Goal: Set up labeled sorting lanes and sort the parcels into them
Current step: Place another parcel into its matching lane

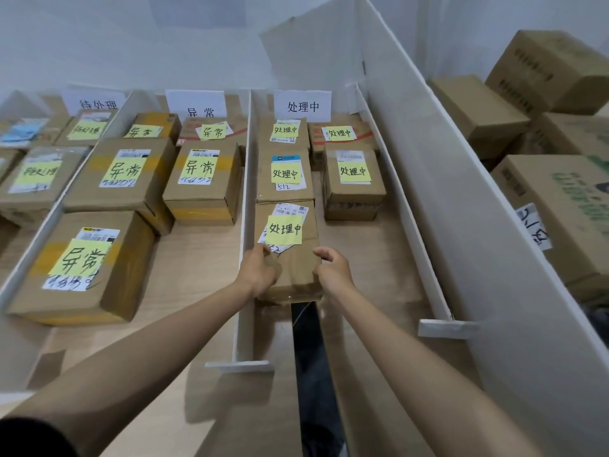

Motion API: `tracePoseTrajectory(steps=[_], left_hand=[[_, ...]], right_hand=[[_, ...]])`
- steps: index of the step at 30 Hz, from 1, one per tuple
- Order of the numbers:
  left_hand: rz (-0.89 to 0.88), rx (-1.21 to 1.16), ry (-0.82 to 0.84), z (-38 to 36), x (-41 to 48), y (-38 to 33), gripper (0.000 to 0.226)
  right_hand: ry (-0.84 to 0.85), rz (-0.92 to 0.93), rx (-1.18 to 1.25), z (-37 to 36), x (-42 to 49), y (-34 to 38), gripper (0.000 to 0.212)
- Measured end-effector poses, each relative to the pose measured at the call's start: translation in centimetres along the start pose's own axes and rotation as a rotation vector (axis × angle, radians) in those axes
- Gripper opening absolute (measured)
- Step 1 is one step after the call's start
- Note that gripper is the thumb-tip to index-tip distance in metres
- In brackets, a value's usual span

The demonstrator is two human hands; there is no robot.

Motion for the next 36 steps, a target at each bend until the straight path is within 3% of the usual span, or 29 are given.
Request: tracePoseTrajectory(steps=[8, 12, 18, 27, 36], left_hand=[[0.021, 0.025, 0.005, 0.3, 0.1, -0.2, 0.032], [0.0, 0.021, 0.026, 0.7, -0.3, 0.0, 0.019], [-0.075, 0.062, 0.026, 1.9, -2.0, -1.3, 0.034], [-0.193, 0.327, -0.149, 7.6, -6.8, -2.9, 0.037], [-0.198, 0.293, -0.366, 16.0, -13.6, -2.8, 0.03]], right_hand=[[0.016, -0.003, -0.045, -0.5, -0.1, 0.0, 0.048], [0.016, -0.002, -0.061, -0.1, -0.4, 0.8, 0.046], [-0.001, 0.088, -0.088, 0.4, -1.4, 4.2, 0.037], [0.031, 0.313, -0.211, -0.5, -4.7, 11.2, 0.028], [0.217, 0.545, -0.333, -6.6, -8.7, 18.6, 0.028]])
Point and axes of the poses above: each hand's wrist, its own x-axis towards the middle knuckle, its own z-axis out of the back of the hand, y = z × x, the point moved 3 cm from there along x, towards the middle knuckle, and after that the axes turned 13 degrees about y, right-handed, at the moved point
